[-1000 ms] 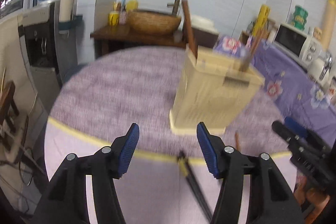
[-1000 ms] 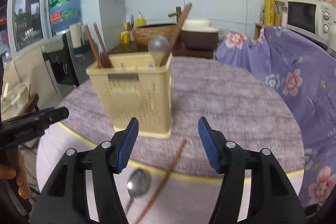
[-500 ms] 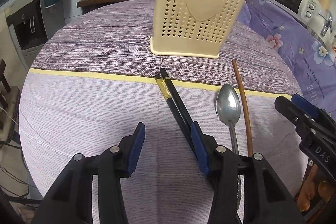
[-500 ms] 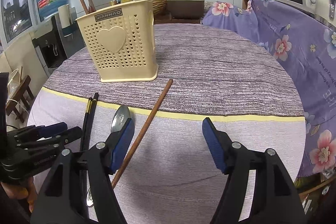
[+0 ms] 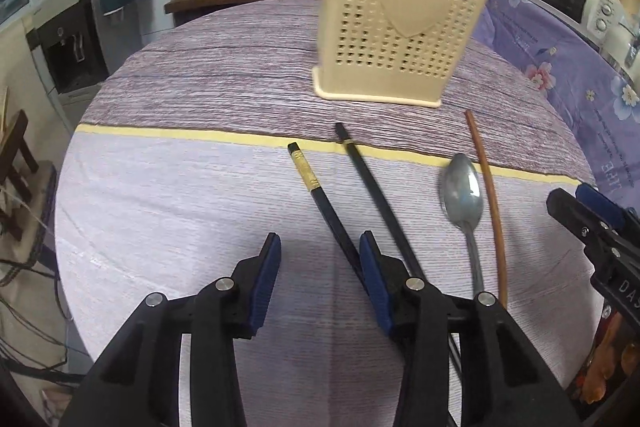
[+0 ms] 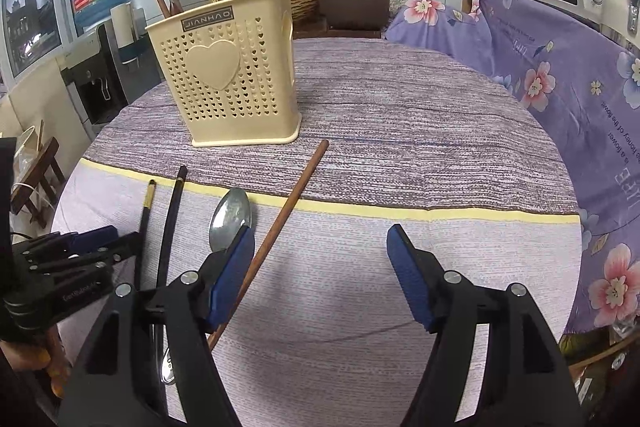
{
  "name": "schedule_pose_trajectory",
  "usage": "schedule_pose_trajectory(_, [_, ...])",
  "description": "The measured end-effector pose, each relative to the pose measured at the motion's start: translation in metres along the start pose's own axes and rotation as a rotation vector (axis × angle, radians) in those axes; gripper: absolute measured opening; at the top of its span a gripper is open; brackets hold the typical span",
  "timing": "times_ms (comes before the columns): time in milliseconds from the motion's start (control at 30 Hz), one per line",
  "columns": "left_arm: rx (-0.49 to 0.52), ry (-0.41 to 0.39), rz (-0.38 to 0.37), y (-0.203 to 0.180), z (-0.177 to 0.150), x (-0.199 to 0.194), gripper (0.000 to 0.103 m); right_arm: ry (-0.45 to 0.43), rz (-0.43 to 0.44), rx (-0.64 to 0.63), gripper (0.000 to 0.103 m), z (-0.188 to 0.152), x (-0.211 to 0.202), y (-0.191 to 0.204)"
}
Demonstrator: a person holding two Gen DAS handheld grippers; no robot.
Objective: Organize utensils
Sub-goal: 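Move both tools back over the steel spoon and black chopsticks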
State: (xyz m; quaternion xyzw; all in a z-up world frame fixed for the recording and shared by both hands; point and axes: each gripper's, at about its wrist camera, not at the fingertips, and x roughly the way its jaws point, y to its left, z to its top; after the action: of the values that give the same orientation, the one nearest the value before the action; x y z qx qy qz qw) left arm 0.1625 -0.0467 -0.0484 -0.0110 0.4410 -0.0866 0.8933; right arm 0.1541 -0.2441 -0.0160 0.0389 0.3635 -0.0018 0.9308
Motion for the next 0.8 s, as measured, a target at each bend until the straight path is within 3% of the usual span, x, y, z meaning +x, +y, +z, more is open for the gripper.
schedule_pose_trajectory(500, [-0.065, -0.025, -0.021, 0.011, 0.001, -0.007, 0.041, 0.142, -0.007, -0.049, 0.069, -0.015, 0.027, 0.034])
schedule_pose_trajectory(800, [-0.084, -0.025, -0.033, 0.017, 0.000, -0.007, 0.041, 0.092, 0.039, -0.050, 0.069, -0.002, 0.023, 0.044])
